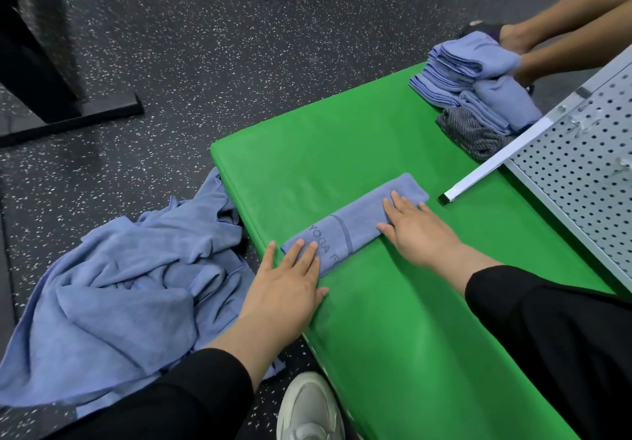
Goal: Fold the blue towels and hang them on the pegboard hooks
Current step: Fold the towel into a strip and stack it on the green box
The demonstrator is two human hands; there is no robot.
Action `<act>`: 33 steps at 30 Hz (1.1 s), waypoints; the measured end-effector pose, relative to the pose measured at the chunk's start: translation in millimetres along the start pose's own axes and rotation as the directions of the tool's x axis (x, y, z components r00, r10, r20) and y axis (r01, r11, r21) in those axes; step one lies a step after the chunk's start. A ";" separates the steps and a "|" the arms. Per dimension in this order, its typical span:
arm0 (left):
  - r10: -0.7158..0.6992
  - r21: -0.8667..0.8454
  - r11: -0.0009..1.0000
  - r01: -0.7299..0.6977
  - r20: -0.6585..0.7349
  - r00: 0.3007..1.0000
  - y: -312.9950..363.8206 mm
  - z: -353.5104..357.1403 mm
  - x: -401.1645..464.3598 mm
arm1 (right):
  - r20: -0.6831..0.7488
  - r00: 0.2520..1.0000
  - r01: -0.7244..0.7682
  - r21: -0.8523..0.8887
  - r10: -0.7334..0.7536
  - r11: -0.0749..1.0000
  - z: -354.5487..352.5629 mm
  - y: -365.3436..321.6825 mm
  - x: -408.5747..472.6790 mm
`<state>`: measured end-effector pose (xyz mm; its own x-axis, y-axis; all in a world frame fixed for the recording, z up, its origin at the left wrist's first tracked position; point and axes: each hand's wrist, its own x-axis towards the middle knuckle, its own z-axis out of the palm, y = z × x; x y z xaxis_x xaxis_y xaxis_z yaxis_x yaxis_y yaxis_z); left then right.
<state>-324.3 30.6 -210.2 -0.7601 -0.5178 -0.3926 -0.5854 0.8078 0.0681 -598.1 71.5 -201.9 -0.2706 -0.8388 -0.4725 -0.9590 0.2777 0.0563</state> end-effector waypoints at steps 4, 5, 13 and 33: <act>0.024 -0.030 0.999 -0.023 0.023 0.999 -4.2 -5.8 -8.8 | 0.057 0.996 -0.063 -0.069 0.067 0.996 -8.3 -7.0 2.6; 0.037 -0.063 0.997 -0.035 0.023 0.999 -5.5 -4.4 -14.8 | 0.033 0.997 -0.073 -0.092 0.076 0.993 -13.0 -13.2 2.3; 0.013 -0.120 0.992 -0.036 -0.189 0.982 -84.6 10.2 -121.2 | -0.253 0.913 0.322 -0.036 -0.321 0.946 -83.1 -162.7 -14.0; -0.477 -0.334 0.752 0.568 0.317 0.820 -237.9 -0.4 -281.8 | -0.048 0.922 0.381 -0.068 -0.385 0.922 -38.6 -449.0 -54.1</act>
<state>29.0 -15.8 -115.4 -0.2540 -0.7207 -0.6450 -0.9662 0.2199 0.1348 -156.2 -25.8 -167.7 0.1156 -0.9023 -0.4152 -0.9931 -0.0959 -0.0681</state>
